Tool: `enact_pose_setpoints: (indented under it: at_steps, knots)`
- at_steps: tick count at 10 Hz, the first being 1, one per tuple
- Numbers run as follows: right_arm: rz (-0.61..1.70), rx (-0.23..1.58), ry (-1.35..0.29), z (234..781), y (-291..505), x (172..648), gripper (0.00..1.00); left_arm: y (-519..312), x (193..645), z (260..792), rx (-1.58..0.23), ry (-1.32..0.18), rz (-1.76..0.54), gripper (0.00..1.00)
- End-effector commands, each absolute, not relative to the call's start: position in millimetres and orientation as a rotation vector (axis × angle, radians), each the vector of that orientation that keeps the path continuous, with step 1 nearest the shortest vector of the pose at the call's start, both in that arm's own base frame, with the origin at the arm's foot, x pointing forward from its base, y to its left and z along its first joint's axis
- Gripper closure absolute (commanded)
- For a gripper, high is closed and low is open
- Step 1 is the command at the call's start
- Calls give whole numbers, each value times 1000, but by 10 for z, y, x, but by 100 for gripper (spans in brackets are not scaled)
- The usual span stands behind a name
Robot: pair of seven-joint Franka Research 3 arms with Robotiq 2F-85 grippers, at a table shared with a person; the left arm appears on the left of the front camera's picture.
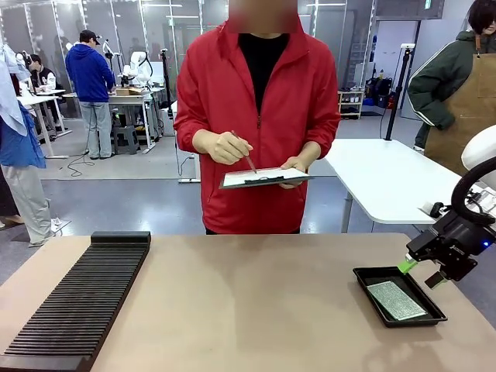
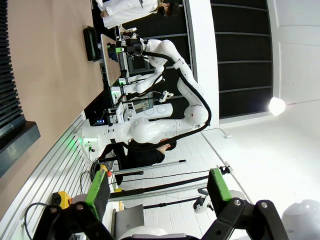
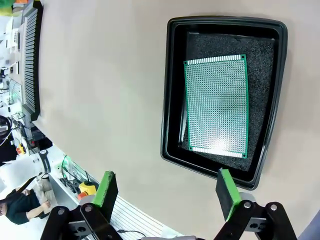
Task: Inspect the PCB.
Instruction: Place the Blank PCB in the ESD tray.
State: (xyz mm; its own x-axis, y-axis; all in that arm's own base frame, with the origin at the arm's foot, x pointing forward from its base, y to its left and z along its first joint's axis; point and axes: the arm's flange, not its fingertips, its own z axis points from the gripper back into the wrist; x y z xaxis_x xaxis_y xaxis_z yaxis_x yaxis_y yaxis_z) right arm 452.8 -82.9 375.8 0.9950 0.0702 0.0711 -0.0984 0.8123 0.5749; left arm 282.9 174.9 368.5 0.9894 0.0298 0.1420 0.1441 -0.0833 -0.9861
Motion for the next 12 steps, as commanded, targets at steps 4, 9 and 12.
enact_pose_setpoints:
  at_steps: [4,9,12]
  knots:
    - [94,614,-50,3774,-821,4538,0,1758,2825,3694,-1652,-137,-96,0]
    - [103,716,-69,4304,-887,4339,0,1758,2825,3694,-1652,-137,-96,0]
    - [59,885,-70,4842,-1260,4003,0,1758,2825,3694,-1652,-137,-96,0]
